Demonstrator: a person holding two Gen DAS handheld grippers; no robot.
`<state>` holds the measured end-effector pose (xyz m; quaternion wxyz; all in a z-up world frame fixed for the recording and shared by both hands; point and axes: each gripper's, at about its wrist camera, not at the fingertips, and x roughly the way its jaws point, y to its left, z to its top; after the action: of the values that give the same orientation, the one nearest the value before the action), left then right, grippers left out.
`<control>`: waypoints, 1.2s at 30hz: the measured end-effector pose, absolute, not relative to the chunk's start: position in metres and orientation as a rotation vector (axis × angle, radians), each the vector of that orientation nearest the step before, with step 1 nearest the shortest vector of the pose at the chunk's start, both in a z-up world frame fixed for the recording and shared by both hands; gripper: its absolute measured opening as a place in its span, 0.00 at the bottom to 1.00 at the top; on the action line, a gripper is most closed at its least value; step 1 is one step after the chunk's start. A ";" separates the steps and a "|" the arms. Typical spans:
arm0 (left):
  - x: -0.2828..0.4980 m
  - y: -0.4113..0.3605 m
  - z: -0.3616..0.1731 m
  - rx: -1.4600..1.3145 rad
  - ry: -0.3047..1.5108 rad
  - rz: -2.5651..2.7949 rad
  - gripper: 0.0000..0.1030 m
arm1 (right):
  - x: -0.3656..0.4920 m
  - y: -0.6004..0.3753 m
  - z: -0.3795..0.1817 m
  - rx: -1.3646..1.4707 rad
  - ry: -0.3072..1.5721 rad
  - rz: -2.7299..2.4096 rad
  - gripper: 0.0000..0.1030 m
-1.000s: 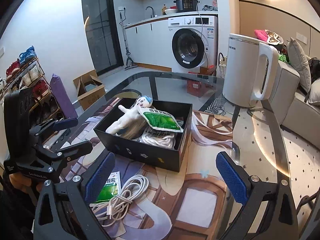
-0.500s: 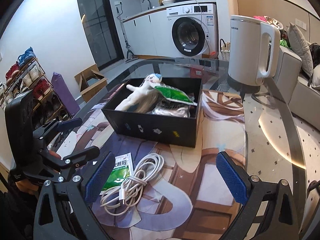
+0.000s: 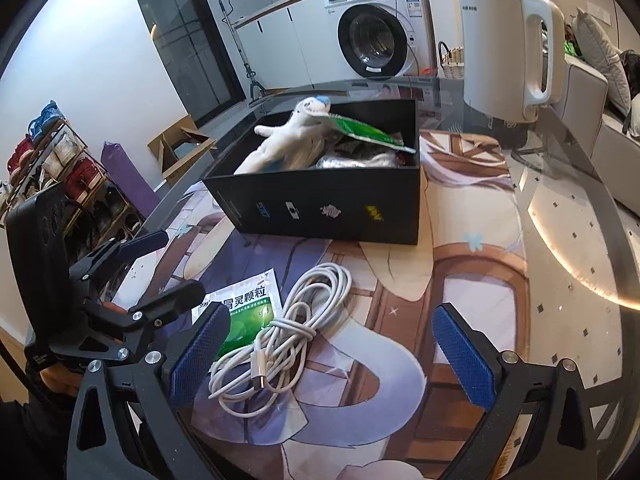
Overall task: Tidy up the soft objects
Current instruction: 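Move the left tool to the large green packet while the right tool reaches the white cable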
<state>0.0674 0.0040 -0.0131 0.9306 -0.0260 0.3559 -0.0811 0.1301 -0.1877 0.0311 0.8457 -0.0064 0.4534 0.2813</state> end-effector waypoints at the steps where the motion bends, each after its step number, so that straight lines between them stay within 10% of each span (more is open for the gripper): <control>1: 0.067 0.004 -0.013 -0.055 0.730 -0.168 1.00 | 0.131 -0.186 0.029 -0.009 0.968 0.592 0.99; 36: 0.068 0.000 -0.019 -0.040 0.770 -0.206 1.00 | 0.129 -0.179 0.006 -0.249 1.006 0.570 0.99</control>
<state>0.0683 0.0001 -0.0187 0.9215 -0.0196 0.3748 -0.1003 0.1290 -0.1789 0.0065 0.8302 -0.1174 0.4740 0.2688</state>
